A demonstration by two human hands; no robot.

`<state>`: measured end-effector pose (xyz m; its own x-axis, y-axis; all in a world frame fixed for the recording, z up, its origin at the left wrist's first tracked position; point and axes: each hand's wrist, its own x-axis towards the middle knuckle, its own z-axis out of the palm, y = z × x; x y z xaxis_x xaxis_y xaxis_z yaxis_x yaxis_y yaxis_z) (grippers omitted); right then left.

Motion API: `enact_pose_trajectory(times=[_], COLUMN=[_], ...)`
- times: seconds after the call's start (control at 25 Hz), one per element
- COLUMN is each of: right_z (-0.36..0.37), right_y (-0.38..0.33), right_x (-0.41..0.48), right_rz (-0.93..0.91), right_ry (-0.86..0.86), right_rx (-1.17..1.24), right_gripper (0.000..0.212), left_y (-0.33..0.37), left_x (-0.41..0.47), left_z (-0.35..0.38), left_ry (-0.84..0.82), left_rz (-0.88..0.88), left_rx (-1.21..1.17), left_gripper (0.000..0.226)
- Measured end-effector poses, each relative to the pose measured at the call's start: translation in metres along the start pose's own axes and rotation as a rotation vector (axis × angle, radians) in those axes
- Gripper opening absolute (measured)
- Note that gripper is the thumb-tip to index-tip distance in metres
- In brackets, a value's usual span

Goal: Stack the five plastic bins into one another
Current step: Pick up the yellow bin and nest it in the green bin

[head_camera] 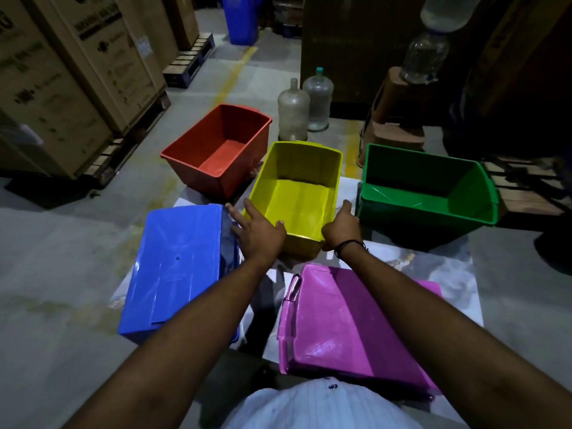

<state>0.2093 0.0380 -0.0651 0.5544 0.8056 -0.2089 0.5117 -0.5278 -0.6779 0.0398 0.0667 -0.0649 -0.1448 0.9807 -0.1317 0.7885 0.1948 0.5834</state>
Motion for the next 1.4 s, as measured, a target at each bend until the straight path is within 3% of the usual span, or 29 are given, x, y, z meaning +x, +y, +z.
enact_pose_trajectory(times=[0.12, 0.28, 0.4, 0.6, 0.88, 1.12, 1.24, 1.4], right_z=[0.008, 0.019, 0.011, -0.02, -0.079, -0.107, -0.093, -0.083], right_y=[0.002, 0.009, 0.01, 0.002, -0.032, -0.055, -0.061, -0.064], right_x=[-0.001, 0.006, 0.005, 0.021, 0.069, 0.06, 0.026, -0.006], right_rz=[-0.074, -0.13, -0.168, -0.298, -0.411, -0.58, -0.6, -0.657], right_ry=[-0.089, -0.151, -0.154, -0.014, 0.29, 0.177, 0.336, 0.486], right_rx=[0.005, 0.023, 0.028, -0.022, -0.025, 0.142, 0.176, 0.011], right_gripper=[0.066, 0.028, 0.028, 0.036, 0.063, 0.066, 0.064, 0.062], left_y=[0.003, -0.011, -0.029, -0.007, -0.027, -0.052, -0.055, -0.055], left_x=[-0.003, 0.015, 0.044, 0.02, 0.041, 0.066, 0.068, 0.078], left_z=[0.006, 0.021, 0.039, -0.007, -0.028, -0.044, -0.039, -0.028], left_ry=[-0.107, -0.136, -0.126, -0.105, -0.004, -0.073, -0.07, -0.014], left_rz=[-0.193, -0.276, -0.373, -0.322, -0.096, 0.037, 0.038, -0.01], left_rx=[-0.148, -0.317, -0.471, -0.552, -0.632, -0.543, -0.514, -0.587], left_gripper=[0.112, 0.129, 0.133, 0.104, 0.085, 0.087, 0.082, 0.086])
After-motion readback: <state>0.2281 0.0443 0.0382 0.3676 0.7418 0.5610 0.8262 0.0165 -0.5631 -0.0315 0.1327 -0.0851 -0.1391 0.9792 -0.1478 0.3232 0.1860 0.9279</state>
